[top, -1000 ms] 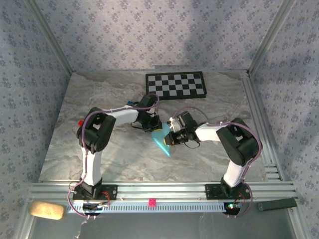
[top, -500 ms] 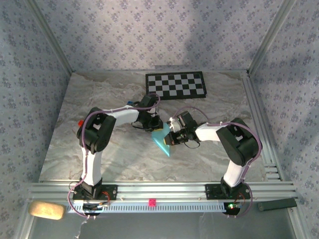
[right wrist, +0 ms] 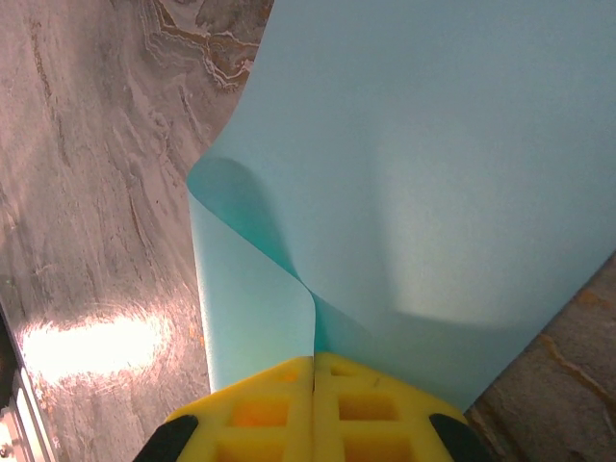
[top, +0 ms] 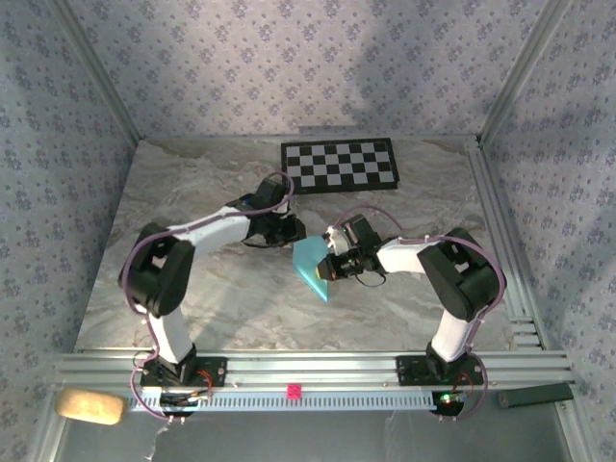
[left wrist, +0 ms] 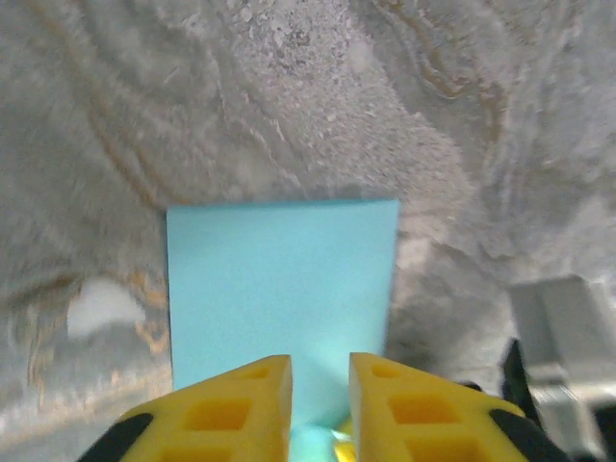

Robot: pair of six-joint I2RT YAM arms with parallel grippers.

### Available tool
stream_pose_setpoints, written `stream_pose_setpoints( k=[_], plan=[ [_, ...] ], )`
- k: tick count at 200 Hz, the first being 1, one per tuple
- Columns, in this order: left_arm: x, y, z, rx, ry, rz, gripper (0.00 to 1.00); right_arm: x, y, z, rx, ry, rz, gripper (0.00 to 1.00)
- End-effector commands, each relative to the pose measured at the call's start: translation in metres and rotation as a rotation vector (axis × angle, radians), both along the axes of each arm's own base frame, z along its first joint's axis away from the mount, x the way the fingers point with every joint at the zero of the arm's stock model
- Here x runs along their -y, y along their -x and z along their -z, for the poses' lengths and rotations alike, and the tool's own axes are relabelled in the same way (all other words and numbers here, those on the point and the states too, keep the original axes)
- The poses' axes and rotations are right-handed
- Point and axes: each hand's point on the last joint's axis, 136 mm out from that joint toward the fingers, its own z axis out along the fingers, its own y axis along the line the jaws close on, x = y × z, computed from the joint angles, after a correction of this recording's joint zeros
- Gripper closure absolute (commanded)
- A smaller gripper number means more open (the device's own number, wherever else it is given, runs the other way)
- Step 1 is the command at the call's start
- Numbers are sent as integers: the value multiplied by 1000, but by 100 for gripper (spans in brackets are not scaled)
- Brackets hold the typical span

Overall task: Fold a paper plane with a square sheet of paper (pick it up from the middle)
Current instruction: Third fold the triangle at the center of the table.

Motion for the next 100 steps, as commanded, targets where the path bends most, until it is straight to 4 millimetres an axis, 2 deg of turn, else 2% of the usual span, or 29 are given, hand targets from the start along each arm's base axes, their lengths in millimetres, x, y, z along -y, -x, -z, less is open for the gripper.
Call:
stream_pose_setpoints(
  k=[1, 19, 37, 54, 100],
  plan=[
    [6, 8, -20, 17, 115, -37, 91, 5, 0, 13, -25, 35, 24, 100],
    [18, 22, -23, -6, 236, -50, 100, 5, 0, 12, -26, 33, 25, 100],
    [32, 39, -15, -41, 331, -57, 100, 5, -2, 12, -26, 37, 28, 100],
    [32, 52, 4, -84, 315, -63, 100, 5, -2, 13, -30, 35, 26, 100],
    [38, 71, 28, -122, 317, -65, 100, 6, -1, 14, -33, 40, 29, 100]
  ],
)
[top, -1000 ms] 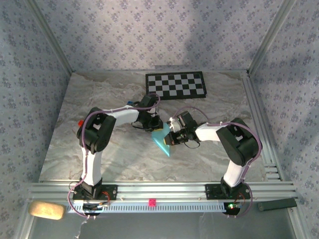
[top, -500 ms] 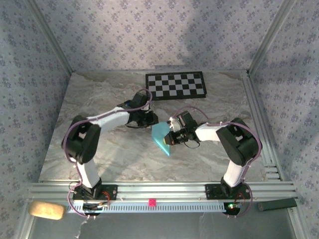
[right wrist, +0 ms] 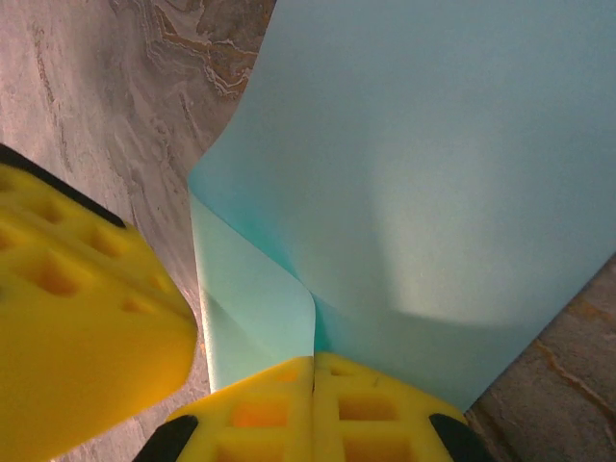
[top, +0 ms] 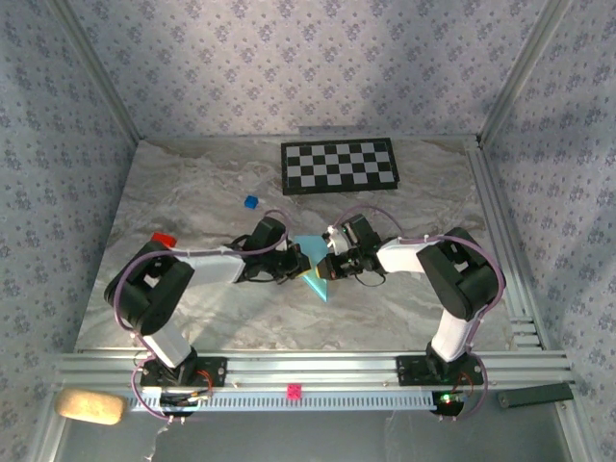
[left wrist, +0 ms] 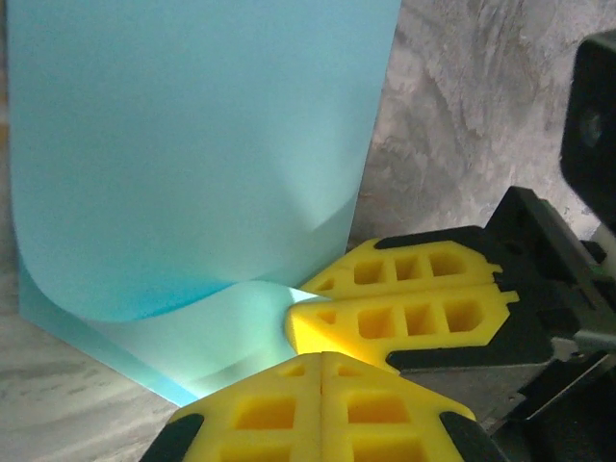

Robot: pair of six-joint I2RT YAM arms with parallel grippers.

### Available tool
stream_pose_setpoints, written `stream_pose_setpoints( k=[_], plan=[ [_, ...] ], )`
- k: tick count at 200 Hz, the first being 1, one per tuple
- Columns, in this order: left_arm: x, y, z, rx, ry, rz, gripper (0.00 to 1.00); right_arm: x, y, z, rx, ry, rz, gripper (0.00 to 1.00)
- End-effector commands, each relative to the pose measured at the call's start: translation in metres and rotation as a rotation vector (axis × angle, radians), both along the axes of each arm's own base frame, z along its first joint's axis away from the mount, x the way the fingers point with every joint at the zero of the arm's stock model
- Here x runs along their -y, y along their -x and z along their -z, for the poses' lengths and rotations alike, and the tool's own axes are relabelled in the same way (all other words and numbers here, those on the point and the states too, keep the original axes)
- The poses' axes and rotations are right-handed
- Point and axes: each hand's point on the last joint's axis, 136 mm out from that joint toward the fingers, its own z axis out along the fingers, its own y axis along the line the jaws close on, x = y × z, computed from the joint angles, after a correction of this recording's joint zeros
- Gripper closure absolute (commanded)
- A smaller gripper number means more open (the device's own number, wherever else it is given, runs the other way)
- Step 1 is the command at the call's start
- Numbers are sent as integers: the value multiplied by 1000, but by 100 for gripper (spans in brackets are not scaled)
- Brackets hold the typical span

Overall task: Fold a paper plane with a square sheet of paper (pick it up from the middle)
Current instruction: Third fold the triangle at the center of the table.

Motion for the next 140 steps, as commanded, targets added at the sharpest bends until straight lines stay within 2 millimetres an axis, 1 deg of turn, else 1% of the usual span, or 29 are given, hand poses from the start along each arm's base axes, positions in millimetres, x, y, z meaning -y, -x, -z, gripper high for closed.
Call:
stream_pose_setpoints(
  k=[1, 14, 44, 140],
  plan=[
    [13, -5, -6, 20, 73, -13, 100, 7, 0, 14, -34, 45, 28, 100],
    [16, -3, -4, 16, 80, -6, 100, 6, -1, 13, -34, 40, 27, 100],
    [9, 5, 15, -28, 20, -7, 100, 5, 1, 12, -37, 40, 24, 100],
    [-1, 7, 35, -28, -48, -16, 100, 6, 1, 13, -35, 41, 29, 100]
  ],
)
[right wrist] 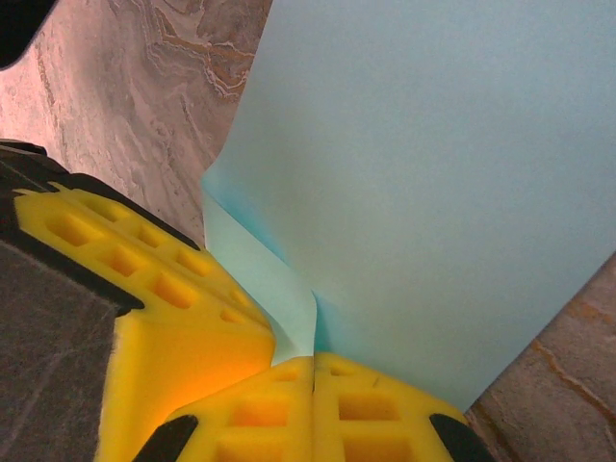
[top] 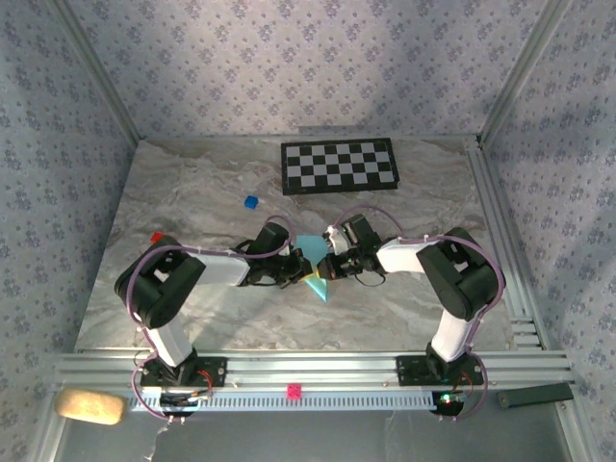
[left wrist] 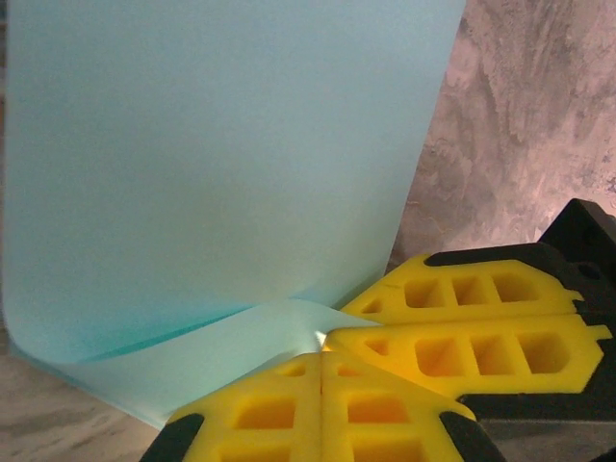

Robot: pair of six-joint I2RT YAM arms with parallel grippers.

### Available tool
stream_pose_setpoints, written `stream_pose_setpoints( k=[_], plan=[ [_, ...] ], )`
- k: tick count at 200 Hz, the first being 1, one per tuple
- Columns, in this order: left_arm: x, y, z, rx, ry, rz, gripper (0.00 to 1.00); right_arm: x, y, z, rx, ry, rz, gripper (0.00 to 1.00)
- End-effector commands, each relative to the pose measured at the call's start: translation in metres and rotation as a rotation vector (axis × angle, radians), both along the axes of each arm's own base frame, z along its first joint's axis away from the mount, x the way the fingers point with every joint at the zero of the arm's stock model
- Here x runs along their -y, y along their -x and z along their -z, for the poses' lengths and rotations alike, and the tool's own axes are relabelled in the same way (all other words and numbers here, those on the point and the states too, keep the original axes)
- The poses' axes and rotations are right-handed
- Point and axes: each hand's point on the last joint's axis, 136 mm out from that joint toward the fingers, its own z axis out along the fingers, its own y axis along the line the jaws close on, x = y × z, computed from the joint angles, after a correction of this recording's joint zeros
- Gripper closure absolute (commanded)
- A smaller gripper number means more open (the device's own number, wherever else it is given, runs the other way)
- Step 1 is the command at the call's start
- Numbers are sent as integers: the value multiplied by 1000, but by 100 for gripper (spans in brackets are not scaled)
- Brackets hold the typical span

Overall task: Fold a paper plane with a square sheet of paper (pick it up from the middle)
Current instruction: Third fold the triangle at the center of the table.

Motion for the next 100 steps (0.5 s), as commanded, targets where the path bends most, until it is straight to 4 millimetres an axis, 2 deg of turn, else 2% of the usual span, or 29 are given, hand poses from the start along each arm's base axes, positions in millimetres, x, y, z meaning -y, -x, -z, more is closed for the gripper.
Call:
stream_pose_setpoints(
  k=[1, 69, 100],
  plan=[
    [-5, 4, 15, -1, -41, 3, 100, 6, 1, 13, -35, 43, 26, 100],
    [-16, 11, 38, -38, -95, -12, 100, 4, 2, 8, -33, 28, 20, 98],
    [-18, 14, 39, -41, -109, -6, 100, 4, -4, -12, -21, -3, 51, 84]
  ],
)
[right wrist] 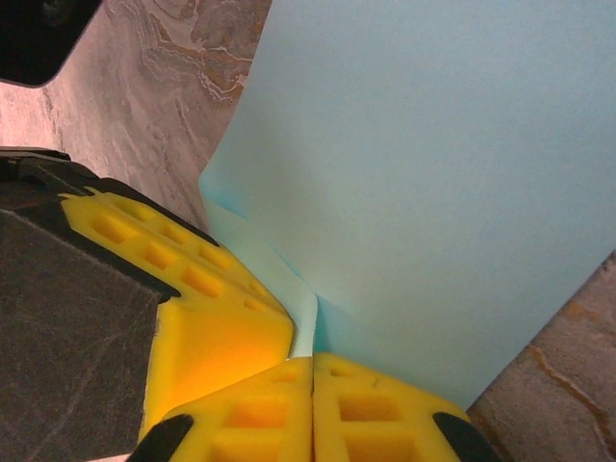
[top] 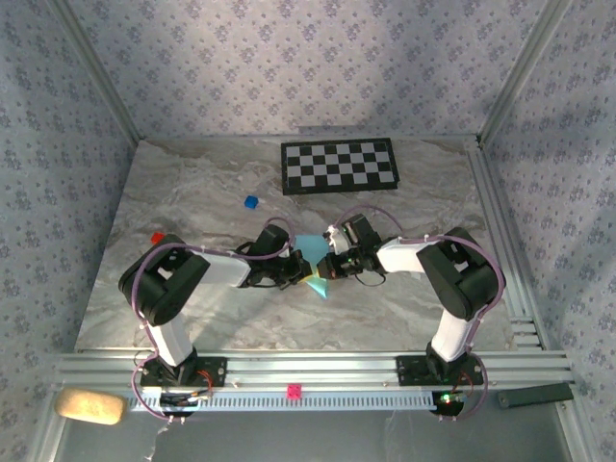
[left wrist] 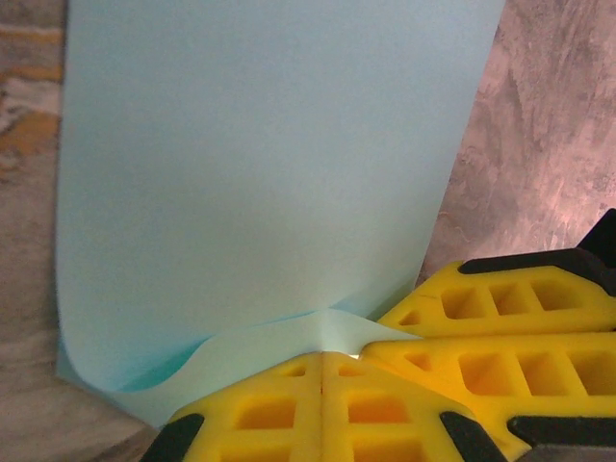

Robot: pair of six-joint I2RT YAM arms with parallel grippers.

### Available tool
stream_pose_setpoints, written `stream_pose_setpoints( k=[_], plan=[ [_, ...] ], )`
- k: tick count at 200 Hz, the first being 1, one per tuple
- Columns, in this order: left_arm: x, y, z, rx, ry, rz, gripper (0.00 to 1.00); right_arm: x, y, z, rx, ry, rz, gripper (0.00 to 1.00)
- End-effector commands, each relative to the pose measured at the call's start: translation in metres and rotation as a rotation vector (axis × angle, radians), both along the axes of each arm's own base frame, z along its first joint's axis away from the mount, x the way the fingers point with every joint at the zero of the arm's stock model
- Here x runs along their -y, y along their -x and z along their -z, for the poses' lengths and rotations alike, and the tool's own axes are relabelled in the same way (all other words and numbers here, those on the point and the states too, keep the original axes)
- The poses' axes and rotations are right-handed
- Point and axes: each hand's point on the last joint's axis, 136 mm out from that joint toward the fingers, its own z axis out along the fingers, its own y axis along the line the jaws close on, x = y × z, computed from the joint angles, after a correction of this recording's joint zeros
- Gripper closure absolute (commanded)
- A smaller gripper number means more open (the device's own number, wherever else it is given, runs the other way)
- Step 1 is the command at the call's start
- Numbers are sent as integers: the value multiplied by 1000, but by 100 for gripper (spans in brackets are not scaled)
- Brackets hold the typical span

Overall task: Fold a paper plane with a square sheet of paper (pick it up from the middle)
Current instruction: Third fold the triangle at the center of the table.

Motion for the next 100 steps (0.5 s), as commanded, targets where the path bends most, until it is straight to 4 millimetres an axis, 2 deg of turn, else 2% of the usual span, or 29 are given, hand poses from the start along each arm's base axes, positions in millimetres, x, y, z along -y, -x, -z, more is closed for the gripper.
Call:
stream_pose_setpoints(
  k=[1, 33, 52, 71, 89, 100],
  plan=[
    [-17, 14, 28, -48, -98, -5, 100, 4, -4, -12, -8, 1, 40, 83],
    [-16, 13, 26, -43, -98, -5, 100, 25, -12, -32, -7, 2, 140, 65],
    [-15, 12, 26, -40, -98, -5, 100, 30, -7, -41, -24, -15, 152, 60],
    [-16, 11, 24, -37, -97, -8, 100, 20, 10, -50, -61, -72, 103, 65],
    [-16, 10, 23, -31, -97, -8, 100, 10, 26, -51, -107, -93, 63, 80],
    [-16, 10, 22, -28, -98, -7, 100, 4, 34, -49, -130, -84, 40, 86]
  ],
)
